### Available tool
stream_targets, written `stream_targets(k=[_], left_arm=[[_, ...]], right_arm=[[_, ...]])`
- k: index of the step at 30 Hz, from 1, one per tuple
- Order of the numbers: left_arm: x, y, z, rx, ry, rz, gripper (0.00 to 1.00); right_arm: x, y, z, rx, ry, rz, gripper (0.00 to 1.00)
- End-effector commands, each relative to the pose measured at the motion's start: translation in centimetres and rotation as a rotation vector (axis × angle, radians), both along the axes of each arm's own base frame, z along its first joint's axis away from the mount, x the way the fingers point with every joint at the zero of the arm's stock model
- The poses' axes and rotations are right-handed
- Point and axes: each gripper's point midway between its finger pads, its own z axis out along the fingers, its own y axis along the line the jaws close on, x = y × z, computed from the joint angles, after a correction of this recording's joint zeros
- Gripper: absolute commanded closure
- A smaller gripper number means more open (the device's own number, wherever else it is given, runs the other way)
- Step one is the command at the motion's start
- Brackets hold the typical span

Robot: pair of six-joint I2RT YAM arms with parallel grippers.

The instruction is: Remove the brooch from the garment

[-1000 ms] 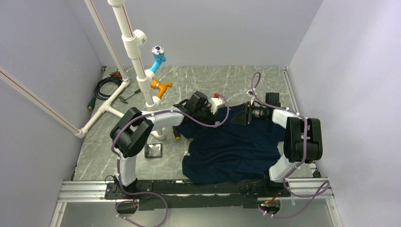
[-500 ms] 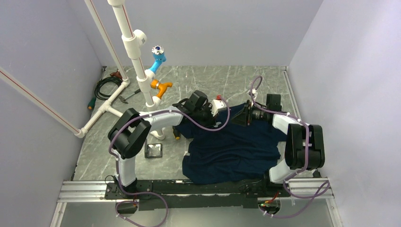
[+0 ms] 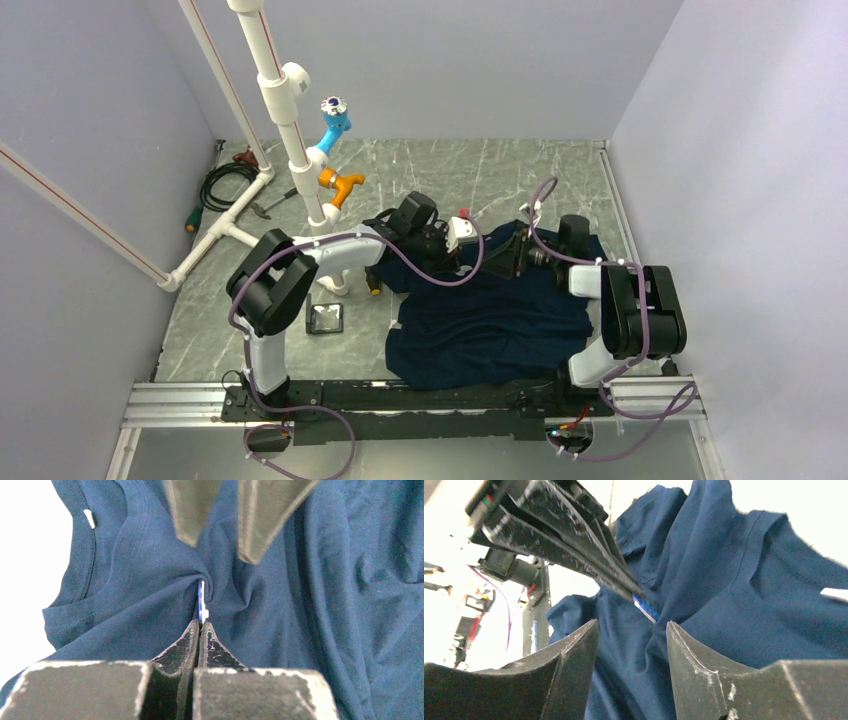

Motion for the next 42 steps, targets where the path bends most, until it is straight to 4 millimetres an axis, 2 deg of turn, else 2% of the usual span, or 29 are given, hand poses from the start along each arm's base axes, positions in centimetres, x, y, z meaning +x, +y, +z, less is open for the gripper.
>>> stream_targets(k=[1, 4, 6, 10, 16, 21, 31, 42], left_arm=[[-0.5, -0.1, 3.3, -0.081, -0.045, -0.073, 1.00], [-0.8, 0.2, 3.6, -0.091, -0.039, -0.094, 1.00], [-1.1, 0.2, 4.0, -0.100, -0.036, -0.112, 1.00], [-1.7, 0.1, 4.0, -0.107, -0.017, -0.146, 1.00], [-2.0, 0.1, 3.9, -0.102, -0.007, -0.168, 1.00], [-1.8, 0.1, 4.2, -0.102, -0.005, -0.170, 1.00], [-1.8, 0.1, 4.2, -0.098, 0.004, -0.170, 1.00], [-1.5, -0.4, 4.5, -0.103, 0.016, -0.177, 1.00]], right_arm=[[-0.2, 0.5, 2.0, 0.054, -0.065, -0.044, 0.43], [-0.5, 0.3, 1.1, 0.019, -0.100, -0.031, 0.41], [-0.6, 0.3, 1.0, 0.005, -0.150, -0.013, 0.44], [-1.4, 1.6, 0.9, -0.021, -0.238, 0.046, 0.47], [-1.2, 2.0, 0.7, -0.043, -0.285, 0.049, 0.51], [-1.9, 2.7, -0.2, -0.056, -0.288, 0.091, 0.54], [-2.2, 3.1, -0.9, -0.059, -0.247, 0.116, 0.64], [-2.1, 3.6, -1.3, -0.085, -0.274, 0.136, 0.70]])
